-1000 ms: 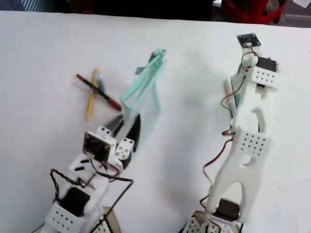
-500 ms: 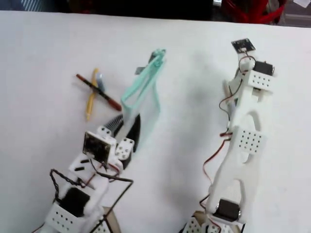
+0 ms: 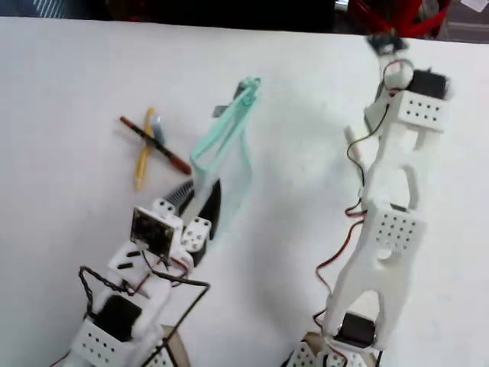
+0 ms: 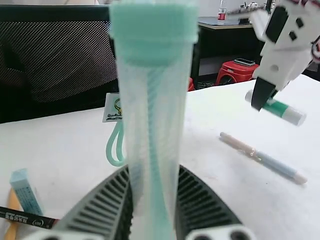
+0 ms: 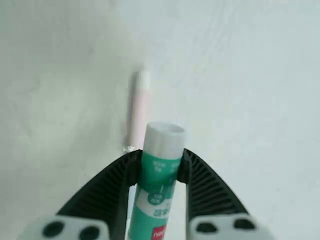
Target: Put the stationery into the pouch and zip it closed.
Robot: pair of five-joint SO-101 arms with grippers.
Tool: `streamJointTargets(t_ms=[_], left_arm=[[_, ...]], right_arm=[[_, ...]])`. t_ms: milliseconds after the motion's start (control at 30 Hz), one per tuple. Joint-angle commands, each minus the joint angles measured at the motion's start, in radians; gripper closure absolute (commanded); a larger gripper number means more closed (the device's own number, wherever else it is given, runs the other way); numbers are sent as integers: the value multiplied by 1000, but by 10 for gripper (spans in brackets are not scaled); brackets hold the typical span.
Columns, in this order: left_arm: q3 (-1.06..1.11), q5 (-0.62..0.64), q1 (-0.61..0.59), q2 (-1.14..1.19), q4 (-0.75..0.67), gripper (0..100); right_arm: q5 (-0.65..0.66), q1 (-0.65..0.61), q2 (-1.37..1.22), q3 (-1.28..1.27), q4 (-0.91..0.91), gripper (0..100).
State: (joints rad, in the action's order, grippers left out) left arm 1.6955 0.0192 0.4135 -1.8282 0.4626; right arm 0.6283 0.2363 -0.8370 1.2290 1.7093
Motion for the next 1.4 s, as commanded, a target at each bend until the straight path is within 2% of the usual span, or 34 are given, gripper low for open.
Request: streamJointTargets(t_ms=[0,133,300,467,567,667,800,967,1100,1367], left_arm=[[-3,-8,18,1,-18,976],[-3,-8,18,1,-18,976],[-3,-8,12,1,-18,976],[-3,-8,16,1,-18,976],[-3,-8,16,1,-18,976],[-3,-8,16,1,-18,976],[-3,-8,18,1,-20,973],[-3,-5,12,1,-17,893],[-3,-6,10,1,-17,901],[-12,-6,10,1,-18,897]], right_arm=[[-61,-13,225,11,13,981],[-152,-33,429,-68,16,981],[-233,-113,817,-443,13,981],[-239,-340,1193,-744,-22,981],[-247,-495,1369,-806,-104,981],[-315,-642,1497,-833,-217,981],[-339,-791,1531,-882,-369,981],[-387,-878,1484,-990,-550,981],[-470,-885,1426,-1082,-654,981],[-468,-880,1400,-1238,-750,981]])
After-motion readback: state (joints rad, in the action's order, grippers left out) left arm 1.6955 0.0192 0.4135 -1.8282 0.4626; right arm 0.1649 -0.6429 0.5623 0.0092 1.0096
